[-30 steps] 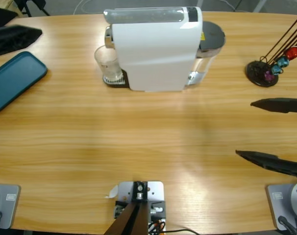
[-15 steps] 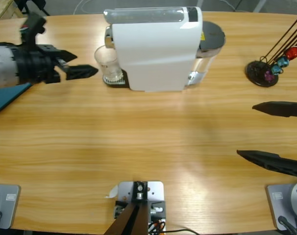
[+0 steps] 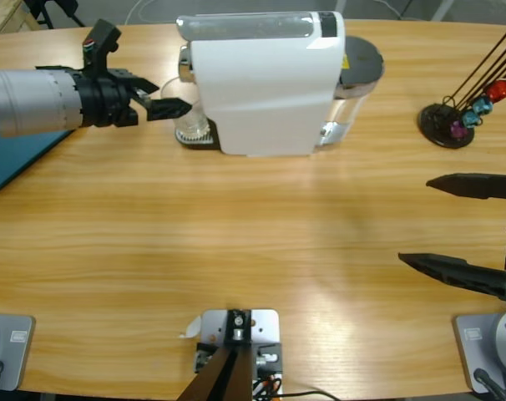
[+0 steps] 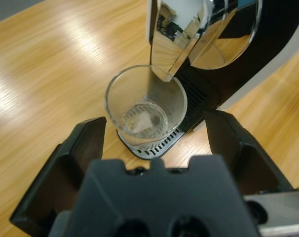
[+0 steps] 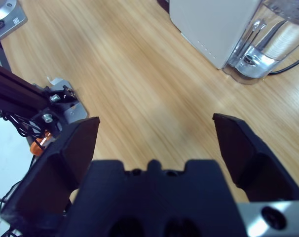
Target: Pour coffee
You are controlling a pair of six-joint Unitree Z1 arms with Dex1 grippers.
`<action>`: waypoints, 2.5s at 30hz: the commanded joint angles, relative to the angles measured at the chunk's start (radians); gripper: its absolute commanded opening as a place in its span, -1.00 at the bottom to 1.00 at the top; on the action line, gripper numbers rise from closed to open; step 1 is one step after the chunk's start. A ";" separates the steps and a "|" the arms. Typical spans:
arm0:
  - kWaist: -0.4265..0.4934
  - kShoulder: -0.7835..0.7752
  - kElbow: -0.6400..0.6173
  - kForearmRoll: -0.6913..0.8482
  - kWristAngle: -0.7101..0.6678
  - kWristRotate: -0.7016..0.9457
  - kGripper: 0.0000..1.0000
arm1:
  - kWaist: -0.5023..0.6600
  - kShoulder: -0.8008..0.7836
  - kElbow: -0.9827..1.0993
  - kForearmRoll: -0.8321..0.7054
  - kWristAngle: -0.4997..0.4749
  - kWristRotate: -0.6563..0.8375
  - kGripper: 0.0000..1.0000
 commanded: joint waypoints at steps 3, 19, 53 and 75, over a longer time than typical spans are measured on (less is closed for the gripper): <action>0.011 0.109 0.027 -0.064 -0.058 0.014 0.72 | 0.008 0.023 -0.006 0.013 -0.021 0.011 1.00; 0.028 0.194 0.020 -0.133 -0.082 0.022 -0.06 | 0.008 0.024 -0.006 0.013 -0.021 0.011 1.00; 0.142 -0.355 0.468 -0.187 0.416 -0.216 -0.77 | 0.008 0.039 -0.009 0.017 -0.026 0.002 1.00; 0.415 0.121 0.464 -0.541 0.634 -0.297 -0.76 | 0.008 0.048 -0.009 0.017 -0.024 0.000 1.00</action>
